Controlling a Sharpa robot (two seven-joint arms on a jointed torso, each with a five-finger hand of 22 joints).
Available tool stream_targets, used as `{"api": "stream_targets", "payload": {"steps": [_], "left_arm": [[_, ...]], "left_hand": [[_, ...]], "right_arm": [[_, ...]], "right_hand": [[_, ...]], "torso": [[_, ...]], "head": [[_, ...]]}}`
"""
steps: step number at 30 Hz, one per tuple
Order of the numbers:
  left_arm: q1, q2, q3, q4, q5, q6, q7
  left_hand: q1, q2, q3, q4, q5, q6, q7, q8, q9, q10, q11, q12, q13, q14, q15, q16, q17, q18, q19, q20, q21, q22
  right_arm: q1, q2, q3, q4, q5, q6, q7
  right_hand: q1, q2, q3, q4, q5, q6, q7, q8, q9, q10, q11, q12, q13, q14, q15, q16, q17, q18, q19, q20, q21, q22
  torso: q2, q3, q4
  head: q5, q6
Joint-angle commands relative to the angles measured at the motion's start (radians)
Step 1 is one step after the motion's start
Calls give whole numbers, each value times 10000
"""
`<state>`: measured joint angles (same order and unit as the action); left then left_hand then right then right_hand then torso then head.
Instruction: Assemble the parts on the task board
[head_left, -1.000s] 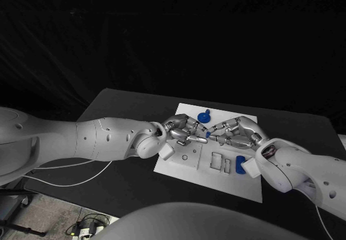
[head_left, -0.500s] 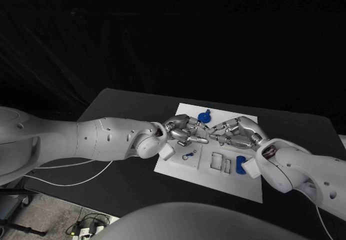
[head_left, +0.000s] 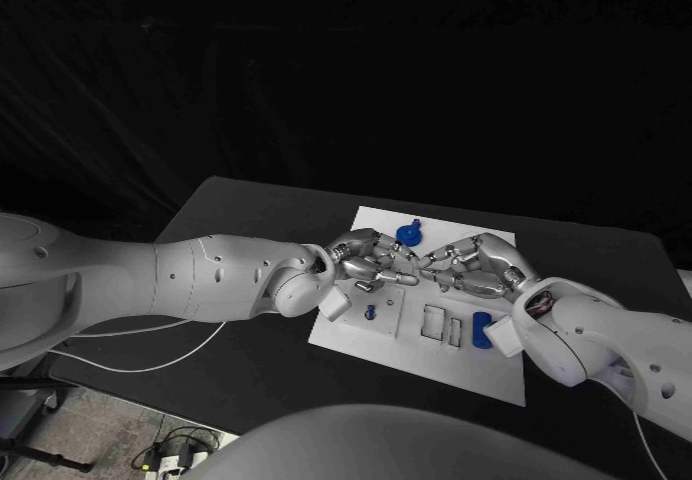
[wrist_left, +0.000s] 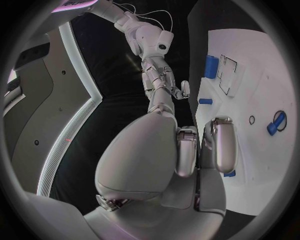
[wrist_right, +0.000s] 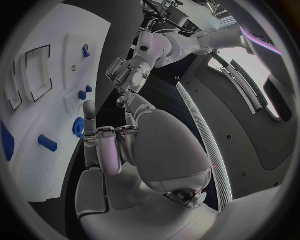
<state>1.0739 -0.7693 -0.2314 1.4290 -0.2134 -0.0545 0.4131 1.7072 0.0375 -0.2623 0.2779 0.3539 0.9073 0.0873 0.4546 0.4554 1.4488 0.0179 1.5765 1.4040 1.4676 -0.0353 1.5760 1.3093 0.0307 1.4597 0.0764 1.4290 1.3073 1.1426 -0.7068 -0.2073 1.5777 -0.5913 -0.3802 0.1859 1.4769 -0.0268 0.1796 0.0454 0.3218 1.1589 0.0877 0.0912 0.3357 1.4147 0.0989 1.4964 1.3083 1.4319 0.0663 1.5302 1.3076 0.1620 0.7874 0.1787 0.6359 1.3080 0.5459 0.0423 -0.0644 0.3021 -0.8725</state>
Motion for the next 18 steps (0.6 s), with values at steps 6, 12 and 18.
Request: {"api": "stream_targets", "payload": {"steps": [6, 12, 18], "left_arm": [[-1, -134, 9, 70, -2080, -2117, 95], [2, -294, 10, 113, -3161, -3018, -180], [3, -402, 10, 106, -3525, -3154, -406]], "left_hand": [[1227, 1040, -405, 83, -1103, 292, 108, -313, -842, -3229, 82, -3811, -3323, 1032, 125, -52, 2615, 84, -26, 170, -33, 2116], [1183, 1094, -332, 100, -633, 890, -94, -92, -971, -1042, -118, -1961, -1168, 1032, -57, -52, 2615, 31, 170, -19, 186, 2192], [1019, 1301, -183, 99, -587, 557, -139, 109, -950, 88, -171, -947, 213, 1032, -126, -52, 2615, -73, 487, -103, 575, 2328]], "right_arm": [[19, -296, 1, 285, -232, -91, 395], [214, -786, 2, 769, -227, -71, 827], [446, -1227, -2, 1132, -216, -38, 872]], "right_hand": [[-172, -43, -121, 142, -633, -557, -32, -237, -140, -435, 74, -222, 1806, -163, 82, -66, 1956, 143, -145, 65, -86, 232], [-349, -9, -245, 376, -874, -477, -52, -111, -120, -9, 71, 1, 1953, 222, 82, 61, 2111, 170, -35, 92, -73, 230], [-291, 38, -312, 471, -856, -325, -76, 96, -18, 790, -101, 381, 2263, 1006, -70, 296, 2447, 208, 331, -6, 80, 241]], "torso": [[7, 2, 11], [3, 1, 5], [-5, -1, -5]], "head": [[54, -1], [105, -1], [123, -1]]}}
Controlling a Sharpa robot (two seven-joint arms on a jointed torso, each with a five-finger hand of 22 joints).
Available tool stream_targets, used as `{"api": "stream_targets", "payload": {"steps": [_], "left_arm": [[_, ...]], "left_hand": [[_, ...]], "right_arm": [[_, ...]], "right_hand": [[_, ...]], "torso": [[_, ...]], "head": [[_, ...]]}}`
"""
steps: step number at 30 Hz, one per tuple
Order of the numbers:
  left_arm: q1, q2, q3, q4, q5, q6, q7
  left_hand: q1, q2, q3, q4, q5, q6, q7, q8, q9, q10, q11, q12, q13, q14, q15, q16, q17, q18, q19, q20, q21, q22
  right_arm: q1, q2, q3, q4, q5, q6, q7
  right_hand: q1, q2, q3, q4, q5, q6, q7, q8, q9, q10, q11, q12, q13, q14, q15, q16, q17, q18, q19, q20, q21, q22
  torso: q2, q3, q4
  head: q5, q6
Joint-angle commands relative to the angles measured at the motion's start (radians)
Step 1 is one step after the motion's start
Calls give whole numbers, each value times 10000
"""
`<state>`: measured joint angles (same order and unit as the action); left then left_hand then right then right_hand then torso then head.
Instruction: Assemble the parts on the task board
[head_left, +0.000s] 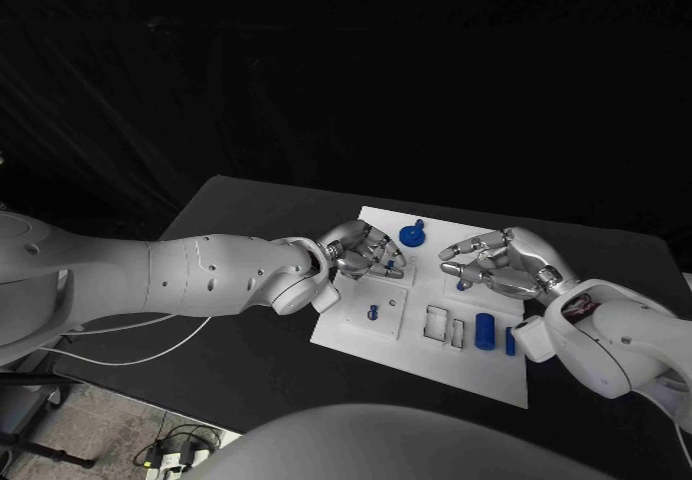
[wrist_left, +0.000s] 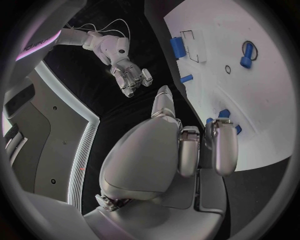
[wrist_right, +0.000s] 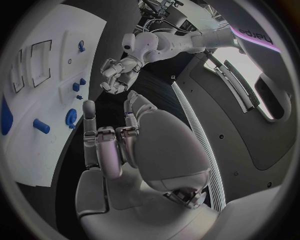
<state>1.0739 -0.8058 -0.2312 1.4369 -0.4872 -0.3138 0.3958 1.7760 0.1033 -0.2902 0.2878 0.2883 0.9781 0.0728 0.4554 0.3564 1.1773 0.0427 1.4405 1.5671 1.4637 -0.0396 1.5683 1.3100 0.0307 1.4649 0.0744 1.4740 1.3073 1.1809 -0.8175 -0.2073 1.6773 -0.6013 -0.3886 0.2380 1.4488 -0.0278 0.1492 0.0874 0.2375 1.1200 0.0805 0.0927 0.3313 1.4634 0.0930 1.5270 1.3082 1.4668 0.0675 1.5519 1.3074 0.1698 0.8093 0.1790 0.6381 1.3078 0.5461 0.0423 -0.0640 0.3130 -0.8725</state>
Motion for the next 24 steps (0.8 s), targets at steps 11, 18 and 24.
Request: {"api": "stream_targets", "payload": {"steps": [11, 18, 24], "left_arm": [[8, -497, 10, 220, -2341, -1411, -127], [58, -927, 14, 456, -5143, -2102, -229], [72, -1126, 16, 567, -6156, -2123, -68]], "left_hand": [[-63, 339, 64, -14, 65, -206, -169, 674, 66, 3935, -565, 1303, 36, 1071, -215, 25, 2608, -307, 1059, -206, 967, 2635], [-63, 580, 546, 29, -1233, 235, -228, 141, -441, 3935, -639, 1303, 36, 1071, -295, 25, 2608, -307, 1059, -324, 967, 2635], [-698, 1132, 769, 71, -1187, 529, -243, -223, -664, 3935, -641, 1303, 36, 1071, -315, 25, 2608, -307, 1059, -330, 967, 2635]], "right_arm": [[160, -365, -17, 347, -1525, 21, -343], [163, -50, -19, 324, -3968, 349, -1224], [153, 148, -21, 240, -4616, 608, -1584]], "right_hand": [[201, 74, -117, 9, 71, -198, 56, 308, 174, 1074, -442, 438, 2625, 1040, -488, 189, 2634, -205, 2135, -412, 2177, 704], [176, 11, -188, 98, 9, -576, 139, 264, 101, 1074, -695, 438, 2625, 1040, -789, 189, 2634, -619, 4102, -736, 4469, 1234], [159, 56, -195, 137, -86, -358, 123, 413, 143, 1074, -651, 438, 2625, 1040, -790, 189, 2634, -685, 4378, -773, 4812, 1309]], "torso": [[-1, 0, -10], [0, 3, 22], [-1, 0, 11]], "head": [[-39, -1], [-15, -1], [38, -1]]}}
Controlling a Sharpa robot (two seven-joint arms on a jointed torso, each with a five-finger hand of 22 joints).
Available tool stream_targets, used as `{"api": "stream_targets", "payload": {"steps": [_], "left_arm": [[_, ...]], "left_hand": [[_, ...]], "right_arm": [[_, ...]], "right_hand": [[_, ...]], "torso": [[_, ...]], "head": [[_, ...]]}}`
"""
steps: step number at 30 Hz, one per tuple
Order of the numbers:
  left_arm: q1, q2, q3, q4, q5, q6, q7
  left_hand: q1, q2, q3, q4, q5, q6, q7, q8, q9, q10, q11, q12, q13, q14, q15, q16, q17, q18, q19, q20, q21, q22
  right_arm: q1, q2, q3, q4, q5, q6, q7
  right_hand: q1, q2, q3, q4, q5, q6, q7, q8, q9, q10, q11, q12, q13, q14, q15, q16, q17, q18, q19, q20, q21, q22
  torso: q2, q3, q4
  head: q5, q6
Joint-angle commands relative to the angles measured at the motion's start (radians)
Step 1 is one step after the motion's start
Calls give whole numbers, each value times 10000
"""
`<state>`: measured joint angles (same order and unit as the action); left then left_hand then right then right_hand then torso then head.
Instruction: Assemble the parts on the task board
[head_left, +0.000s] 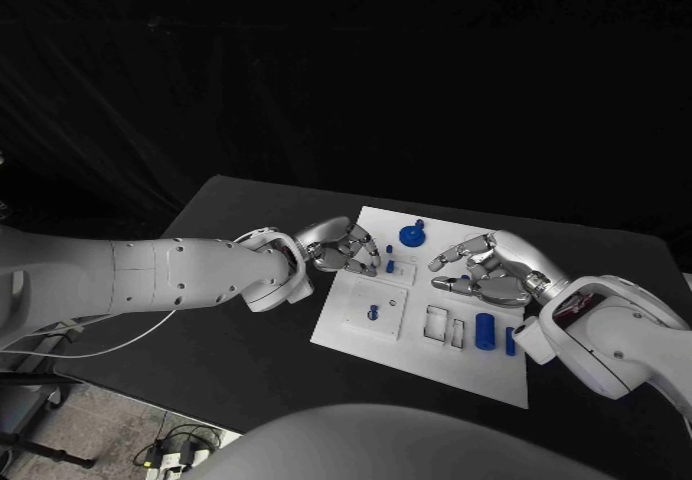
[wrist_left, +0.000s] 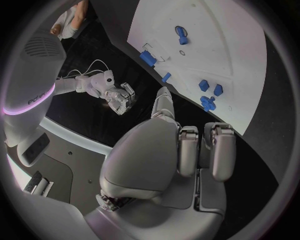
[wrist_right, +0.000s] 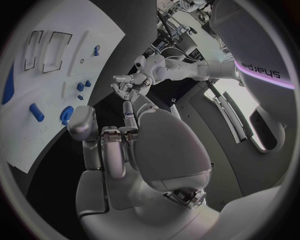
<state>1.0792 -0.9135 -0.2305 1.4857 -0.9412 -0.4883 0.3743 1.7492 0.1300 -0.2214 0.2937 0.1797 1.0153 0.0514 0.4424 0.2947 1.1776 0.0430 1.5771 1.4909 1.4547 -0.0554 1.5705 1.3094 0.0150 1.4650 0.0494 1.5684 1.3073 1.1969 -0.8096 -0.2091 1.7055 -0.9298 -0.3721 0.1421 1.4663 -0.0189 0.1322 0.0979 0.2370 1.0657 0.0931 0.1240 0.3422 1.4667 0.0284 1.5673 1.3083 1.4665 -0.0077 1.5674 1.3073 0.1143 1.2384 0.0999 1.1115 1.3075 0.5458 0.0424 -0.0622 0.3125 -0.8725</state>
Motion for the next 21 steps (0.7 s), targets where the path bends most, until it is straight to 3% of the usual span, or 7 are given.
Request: {"api": "stream_targets", "payload": {"steps": [1, 6, 11, 15, 17, 18, 21], "left_arm": [[21, -67, 9, 92, -1706, -377, 167], [24, -120, 8, 145, -2170, -604, 361], [24, -123, 7, 211, -2598, -990, 396], [25, -120, 5, 240, -3055, -1400, 366], [25, -121, 4, 242, -3226, -1655, 394], [25, -124, 4, 243, -3296, -1772, 402], [25, -142, 3, 244, -3449, -2109, 422]], "left_hand": [[-568, 953, 112, -2, -235, 239, -71, -163, -68, 3932, -665, -63, 799, 1161, -179, 3, 2614, -150, 1058, -83, 24, 2635], [-1015, 1133, 127, -1, -353, 612, -143, -201, -12, 3932, -731, -63, 799, 1161, -219, 3, 2614, -150, 1058, -124, 24, 2635], [-983, 776, 164, -18, 608, 997, -294, -355, 34, 3932, -878, -63, 799, 1161, -348, 3, 2614, -150, 1058, -245, 24, 2635], [-1205, 290, 228, 8, 2202, 1361, -310, -736, -70, 3932, -908, -63, 799, 1161, -389, 3, 2614, -150, 1058, -291, 24, 2635], [-1449, 110, 300, -6, 2548, 1550, -319, -994, -186, 3932, -949, -63, 799, 1161, -395, 3, 2614, -150, 1058, -315, 24, 2635], [-1541, -18, 425, -43, 2159, 1613, -318, -1233, -310, 3619, -983, -375, 395, 1161, -377, 3, 2614, -150, 1058, -343, 24, 2635], [-2406, -595, 459, -78, -245, 1391, -232, -1862, -629, 1134, -823, -3712, -3240, 1161, -306, 3, 2614, -150, 1058, -190, 24, 2635]], "right_arm": [[-10, 93, -4, -56, -1386, 469, -663], [-46, 204, -8, -120, -1614, 561, -822], [-78, 245, -14, -145, -1723, 637, -920], [-111, 266, -18, -168, -1777, 682, -978], [-126, 272, -19, -176, -1794, 693, -992], [-132, 274, -19, -179, -1799, 695, -996], [-147, 275, -20, -189, -1815, 699, -1005]], "right_hand": [[-12, -29, -25, 30, -91, 224, -5, 123, 43, 1041, 10, 35, 2624, 1043, -33, 34, 2635, -135, 96, 20, 91, 1313], [4, -16, -18, 23, -113, 266, -11, 149, 51, 1041, 17, 35, 2624, 1043, -26, 34, 2635, -138, 104, 23, 102, 1313], [29, 0, -6, 11, -122, 295, -13, 167, 56, 1041, 20, 35, 2624, 1043, -21, 34, 2635, -138, 106, 26, 104, 1312], [32, 7, -3, 11, -127, 309, -12, 176, 59, 1041, 23, 35, 2624, 1043, -19, 34, 2635, -130, 82, 27, 71, 1301], [32, 8, -3, 11, -128, 312, -11, 177, 59, 1041, 24, 35, 2624, 1043, -19, 34, 2635, -121, 52, 27, 30, 1289], [32, 8, -3, 11, -128, 312, -11, 177, 59, 1041, 24, 35, 2624, 1043, -19, 34, 2635, -121, 52, 27, 30, 1289], [15, -2, -14, 20, -141, 306, -4, 175, 57, 1041, 28, 35, 2624, 1043, -14, 34, 2635, -97, -30, 29, -82, 1255]], "torso": [[4, -3, -12], [7, 0, -26], [10, -1, -30], [2, 1, -29], [-1, 1, -28], [-2, 2, -24], [0, 0, -23]], "head": [[43, -1], [50, -1], [4, -1], [-13, -1], [-15, -1], [-19, -1], [-24, -1]]}}
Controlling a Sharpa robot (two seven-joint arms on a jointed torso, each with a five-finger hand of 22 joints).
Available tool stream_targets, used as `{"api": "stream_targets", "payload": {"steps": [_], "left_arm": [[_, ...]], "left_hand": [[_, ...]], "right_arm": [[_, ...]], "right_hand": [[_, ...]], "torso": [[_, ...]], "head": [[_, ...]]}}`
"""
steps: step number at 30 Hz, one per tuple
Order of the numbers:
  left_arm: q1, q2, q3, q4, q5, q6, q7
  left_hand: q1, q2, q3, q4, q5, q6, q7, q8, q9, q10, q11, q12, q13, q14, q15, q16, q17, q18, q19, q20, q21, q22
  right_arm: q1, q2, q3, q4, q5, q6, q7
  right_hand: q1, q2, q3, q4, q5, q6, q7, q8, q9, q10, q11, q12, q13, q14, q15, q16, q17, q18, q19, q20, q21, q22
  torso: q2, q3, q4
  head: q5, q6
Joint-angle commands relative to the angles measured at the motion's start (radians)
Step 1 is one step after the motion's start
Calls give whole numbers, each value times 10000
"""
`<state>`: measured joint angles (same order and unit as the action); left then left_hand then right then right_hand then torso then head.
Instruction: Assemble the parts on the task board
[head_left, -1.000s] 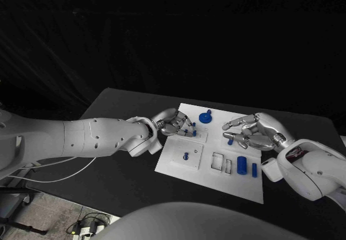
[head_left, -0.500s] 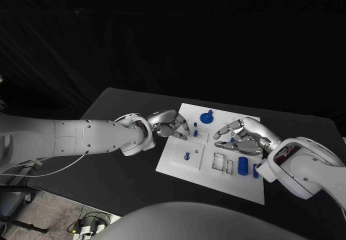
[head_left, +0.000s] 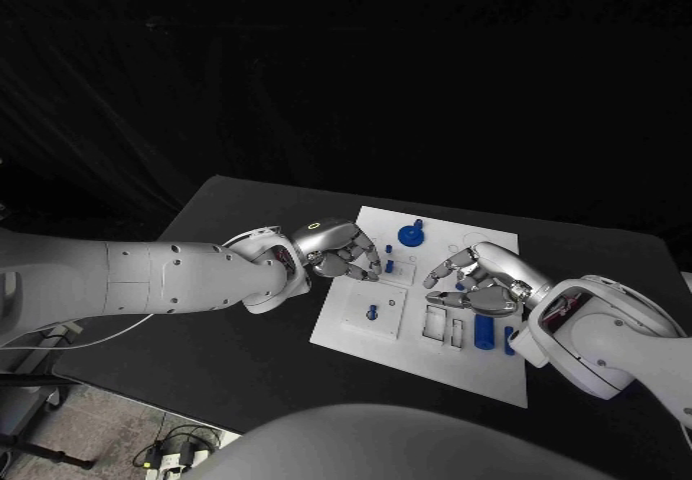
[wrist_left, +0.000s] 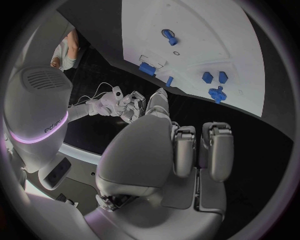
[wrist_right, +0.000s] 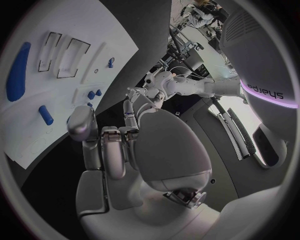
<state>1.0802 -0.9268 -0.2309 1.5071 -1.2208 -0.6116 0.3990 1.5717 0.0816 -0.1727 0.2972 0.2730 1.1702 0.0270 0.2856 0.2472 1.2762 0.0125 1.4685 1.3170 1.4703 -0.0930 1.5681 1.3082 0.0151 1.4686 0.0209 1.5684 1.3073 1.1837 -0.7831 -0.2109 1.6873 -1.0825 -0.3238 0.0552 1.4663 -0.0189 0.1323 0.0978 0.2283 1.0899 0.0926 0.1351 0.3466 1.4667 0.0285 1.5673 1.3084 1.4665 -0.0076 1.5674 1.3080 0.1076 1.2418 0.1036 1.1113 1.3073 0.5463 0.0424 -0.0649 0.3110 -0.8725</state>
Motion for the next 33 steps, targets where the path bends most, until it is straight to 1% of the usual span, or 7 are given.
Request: {"api": "stream_targets", "payload": {"steps": [1, 11, 18, 21, 24, 29, 33], "left_arm": [[15, -16, 7, 26, -689, -966, 203], [35, -109, 9, -49, -693, -1270, 294], [98, -191, 12, -131, -913, -922, -240], [133, -208, 12, -208, -1017, -799, -452], [161, -219, 13, -310, -1089, -943, -419], [226, -237, 14, -457, -1429, -1292, -414], [313, -283, 13, -517, -2178, -1552, -464]], "left_hand": [[-959, -312, 3, -97, -1754, -54, 78, -398, -216, -409, -495, -3752, -2591, 1005, 121, 27, 2626, -151, 1022, 133, 24, 2635], [-3709, -2739, -327, 28, -2172, -1050, 731, -1330, -589, -3715, 410, -7948, -5786, -5780, 1228, -8458, -3284, 1230, -5547, 859, -7890, -411], [-4396, -3499, -977, -7, -2281, -1787, 352, -1502, -600, -5482, 1121, -6350, -4303, -7567, 1816, -8166, -3081, 795, -8040, 1375, -9979, -978], [-4370, -3637, -881, -14, -2207, -1635, 464, -1281, -475, -4672, 1141, -3824, -2390, -7661, 1853, -6279, -1946, 904, -7763, 1364, -9738, -701], [-4105, -3460, -738, -14, -2187, -1002, 629, -606, -123, 1176, 879, 356, 1534, -2183, 1580, -1351, 1294, 1064, -6377, 1249, -8198, 244], [-3998, -3343, -652, -8, -2021, -506, 555, 546, 646, 2946, 245, 1022, 2538, 1005, 961, 27, 2626, 536, -1918, 998, -3091, 1653], [-2456, -2760, 310, 78, 194, 48, 54, 1558, 1346, 2946, -317, 1022, 2538, 1005, 599, 27, 2626, -141, 989, 666, -11, 2623]], "right_arm": [[-19, 8, -2, -9, -294, 216, -140], [-34, -37, -4, -16, -315, 196, -163], [-35, -59, -5, -20, -316, 186, -164], [-35, -67, -5, -21, -317, 186, -168], [-35, -81, -5, -20, -317, 194, -180], [-35, -97, -6, -23, -317, 204, -200], [-35, -99, -6, -22, -321, 228, -225]], "right_hand": [[9, -6, -20, 24, -60, 57, 1, 62, 11, 1041, 27, 35, 2624, 1043, -13, 34, 2628, -19, -101, -6, -128, 1241], [-38, -30, -49, 55, -92, -54, 1, 9, -18, 1041, -4, 35, 2624, 1043, -16, 34, 2628, 5, -198, 0, -242, 1204], [-57, -39, -60, 70, -92, -108, -10, -16, -32, 1041, -31, 35, 2624, 1043, -30, 34, 2628, 17, -237, -4, -289, 1190], [-57, -39, -60, 70, -92, -108, -10, -16, -32, 1041, -31, 35, 2624, 1043, -30, 34, 2628, 17, -237, -4, -289, 1190], [-60, -39, -61, 72, -90, -120, -13, -21, -36, 1041, -38, 35, 2624, 1043, -34, 34, 2628, 21, -248, -6, -302, 1186], [-64, -37, -61, 77, -79, -141, -18, -30, -41, 1041, -50, 35, 2624, 1043, -43, 34, 2628, 28, -269, -10, -328, 1179], [-51, -39, -56, 69, -55, -158, -26, -37, -46, 1041, -61, 35, 2624, 1043, -51, 34, 2628, 25, -259, -14, -310, 1184]], "torso": [[-5, 0, 5], [3, -1, 13], [-1, 1, 8], [2, -1, 7], [2, -3, 6], [1, -1, 6], [1, -1, 6]], "head": [[-8, -1], [-1, -1], [7, -1], [4, -1], [-3, -1], [12, -1], [14, -1]]}}
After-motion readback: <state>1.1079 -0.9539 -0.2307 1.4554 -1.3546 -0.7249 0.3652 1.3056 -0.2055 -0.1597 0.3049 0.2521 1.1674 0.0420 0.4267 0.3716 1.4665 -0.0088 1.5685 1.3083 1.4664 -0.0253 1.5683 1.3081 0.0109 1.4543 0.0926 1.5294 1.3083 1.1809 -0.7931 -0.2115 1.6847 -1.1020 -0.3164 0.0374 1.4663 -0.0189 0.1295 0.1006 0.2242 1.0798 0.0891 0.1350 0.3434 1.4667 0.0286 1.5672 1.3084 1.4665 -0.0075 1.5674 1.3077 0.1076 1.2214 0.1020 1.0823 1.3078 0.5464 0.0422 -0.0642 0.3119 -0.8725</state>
